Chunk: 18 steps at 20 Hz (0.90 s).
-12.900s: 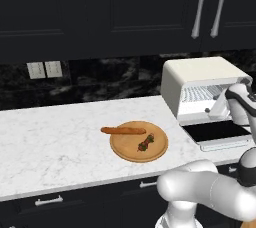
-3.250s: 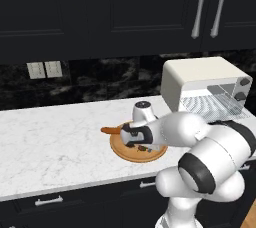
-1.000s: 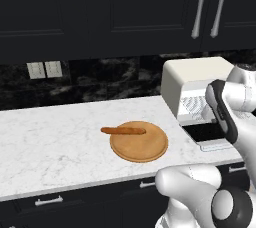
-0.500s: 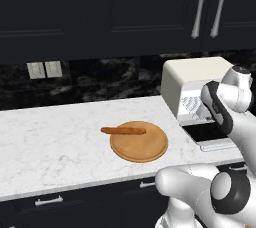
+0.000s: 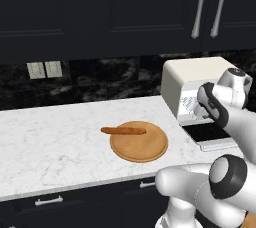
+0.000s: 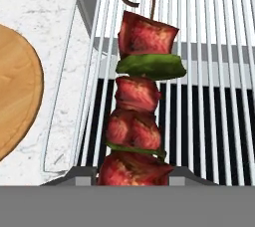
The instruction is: Pick up the kebab skewer and baguette bread, and place them inside the toaster oven. Close the toaster oven door and start by setting the timer.
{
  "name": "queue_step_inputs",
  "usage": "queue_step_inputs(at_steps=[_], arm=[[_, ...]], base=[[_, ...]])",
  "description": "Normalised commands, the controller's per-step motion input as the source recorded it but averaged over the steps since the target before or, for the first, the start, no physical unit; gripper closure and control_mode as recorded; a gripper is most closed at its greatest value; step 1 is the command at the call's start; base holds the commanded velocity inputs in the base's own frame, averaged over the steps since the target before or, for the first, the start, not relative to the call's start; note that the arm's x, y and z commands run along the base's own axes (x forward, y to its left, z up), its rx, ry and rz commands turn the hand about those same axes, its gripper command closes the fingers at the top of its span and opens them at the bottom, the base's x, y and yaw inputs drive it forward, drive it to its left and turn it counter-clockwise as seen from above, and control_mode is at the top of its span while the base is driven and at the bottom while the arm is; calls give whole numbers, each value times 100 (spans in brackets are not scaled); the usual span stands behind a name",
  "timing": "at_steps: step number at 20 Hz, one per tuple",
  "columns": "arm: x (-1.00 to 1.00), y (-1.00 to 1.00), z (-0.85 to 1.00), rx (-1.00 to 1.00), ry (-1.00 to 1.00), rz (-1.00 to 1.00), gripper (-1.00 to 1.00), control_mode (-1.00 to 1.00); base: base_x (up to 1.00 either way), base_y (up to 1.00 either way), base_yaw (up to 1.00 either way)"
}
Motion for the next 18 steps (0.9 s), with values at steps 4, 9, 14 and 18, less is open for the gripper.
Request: queue_step_inputs(at_steps=[4,9,14,18], arm=[[30,-2,-7,0,0,0,100,-100],[4,-2,-21,0,0,0,100,-100],[9,-1,-12,0,0,0,100,-100],[0,-1,-12,0,0,0,100,-100]], base=[[0,0,0],[0,0,0],[0,0,0],[0,0,0]])
